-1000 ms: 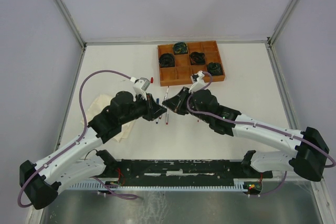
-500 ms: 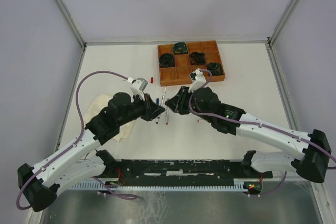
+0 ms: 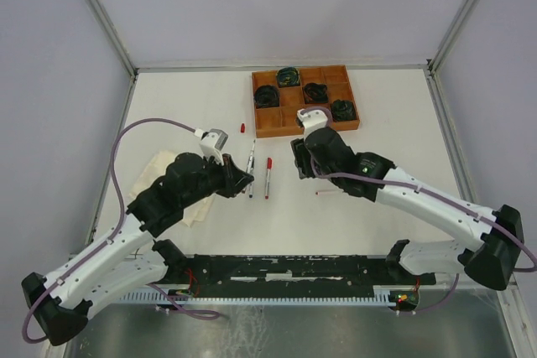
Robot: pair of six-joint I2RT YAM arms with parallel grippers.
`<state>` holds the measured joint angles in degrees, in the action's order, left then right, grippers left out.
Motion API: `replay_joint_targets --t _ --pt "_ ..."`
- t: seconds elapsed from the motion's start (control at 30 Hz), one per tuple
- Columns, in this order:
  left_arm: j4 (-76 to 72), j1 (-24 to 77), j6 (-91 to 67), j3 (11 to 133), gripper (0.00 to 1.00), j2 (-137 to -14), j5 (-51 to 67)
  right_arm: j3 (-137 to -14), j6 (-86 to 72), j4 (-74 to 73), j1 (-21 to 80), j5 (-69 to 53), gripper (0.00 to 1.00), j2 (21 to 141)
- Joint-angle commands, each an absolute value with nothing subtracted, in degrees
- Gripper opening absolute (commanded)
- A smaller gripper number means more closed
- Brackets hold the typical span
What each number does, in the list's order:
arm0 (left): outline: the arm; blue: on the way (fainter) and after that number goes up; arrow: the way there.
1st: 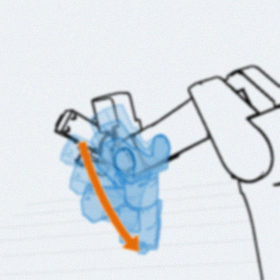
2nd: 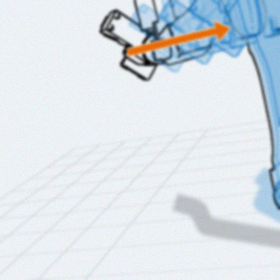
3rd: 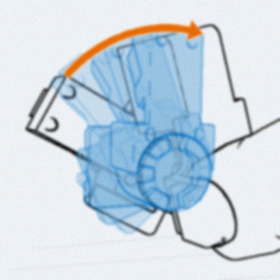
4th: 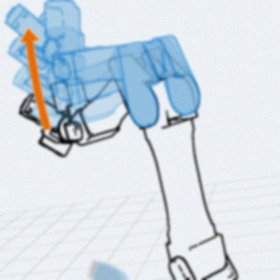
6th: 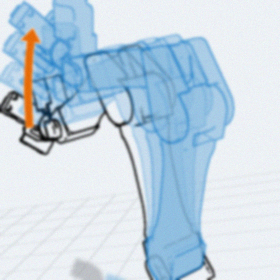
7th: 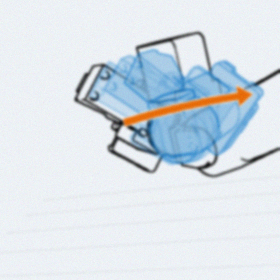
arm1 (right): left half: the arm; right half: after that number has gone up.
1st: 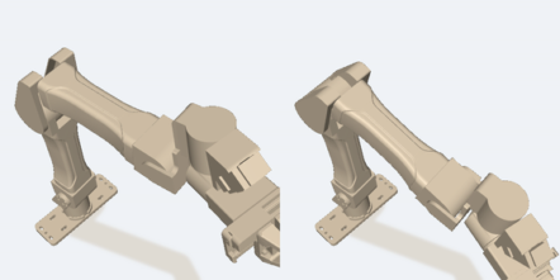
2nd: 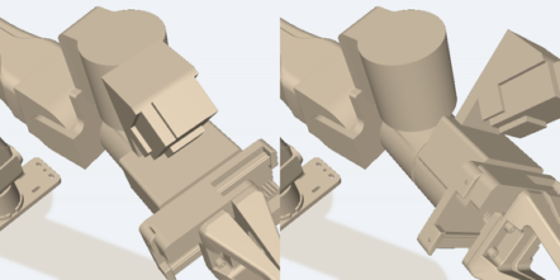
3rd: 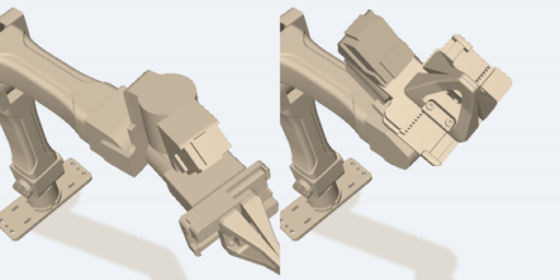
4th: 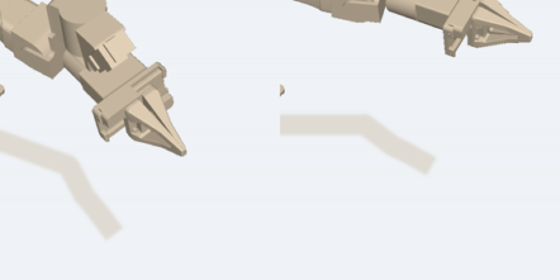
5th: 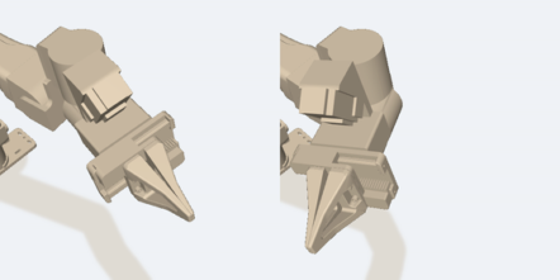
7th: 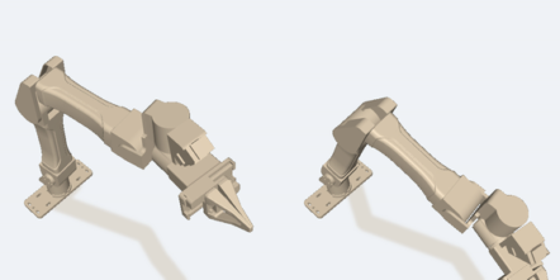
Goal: Insert the pens into the pen caps
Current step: Pick up the pen cap from the center of the board.
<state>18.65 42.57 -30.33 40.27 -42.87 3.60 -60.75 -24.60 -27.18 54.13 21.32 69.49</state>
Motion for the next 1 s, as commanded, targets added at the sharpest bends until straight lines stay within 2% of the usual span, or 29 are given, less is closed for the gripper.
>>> replay_joint_targets --t 0.0,0.13,0.5,0.97 --pt "21.20 42.71 -26.46 43.22 0.03 -40.82 2.32 -66.14 -12.51 -33.71 48.65 18.00 0.56 74.72" --pt "23.84 42.71 -25.05 43.59 0.03 -38.80 0.97 -70.08 -7.72 -36.30 42.80 9.40 0.58 81.31" --pt "29.84 42.65 -22.81 45.12 0.03 -36.83 -0.75 -82.35 5.70 -43.21 35.37 0.32 0.58 101.81" --pt "31.71 42.70 -23.29 44.40 0.03 -33.66 -4.42 -92.45 12.51 -50.27 31.43 -1.74 0.57 115.03"
